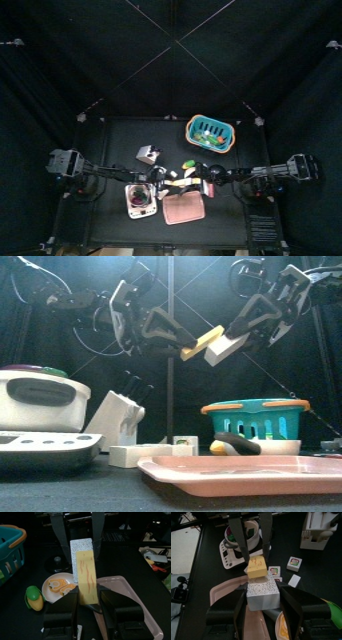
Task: Remove egg from rice
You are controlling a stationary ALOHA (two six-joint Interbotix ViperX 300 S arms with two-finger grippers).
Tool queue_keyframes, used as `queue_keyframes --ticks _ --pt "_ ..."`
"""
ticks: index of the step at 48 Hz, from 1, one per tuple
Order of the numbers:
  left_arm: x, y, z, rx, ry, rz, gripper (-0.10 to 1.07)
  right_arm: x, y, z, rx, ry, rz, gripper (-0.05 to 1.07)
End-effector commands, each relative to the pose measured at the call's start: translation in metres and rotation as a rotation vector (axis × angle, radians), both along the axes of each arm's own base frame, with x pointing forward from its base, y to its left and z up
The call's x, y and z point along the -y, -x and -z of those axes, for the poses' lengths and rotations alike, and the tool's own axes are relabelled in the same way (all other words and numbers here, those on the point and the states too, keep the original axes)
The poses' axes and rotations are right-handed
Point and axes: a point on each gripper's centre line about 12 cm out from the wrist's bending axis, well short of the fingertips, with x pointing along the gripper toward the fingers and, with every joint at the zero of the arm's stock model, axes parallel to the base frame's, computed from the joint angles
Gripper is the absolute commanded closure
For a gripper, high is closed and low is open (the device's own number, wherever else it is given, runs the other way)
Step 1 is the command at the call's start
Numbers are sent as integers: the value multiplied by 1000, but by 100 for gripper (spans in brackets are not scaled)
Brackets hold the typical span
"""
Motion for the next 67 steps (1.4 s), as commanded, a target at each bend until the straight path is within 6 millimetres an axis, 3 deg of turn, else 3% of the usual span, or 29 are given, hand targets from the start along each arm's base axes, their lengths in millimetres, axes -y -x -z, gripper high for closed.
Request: queue_keyframes --ticks 1,46,67 --pt "-1 2 -10 31 3 -3 61 -1 5 -8 28 -9 0 39" --pt "-1 8 -7 18 7 -6 61 -1 16 -1 17 -34 14 39" --pt "0 13 -2 3 6 -3 61 -12 43 27 -88 -215 112 39"
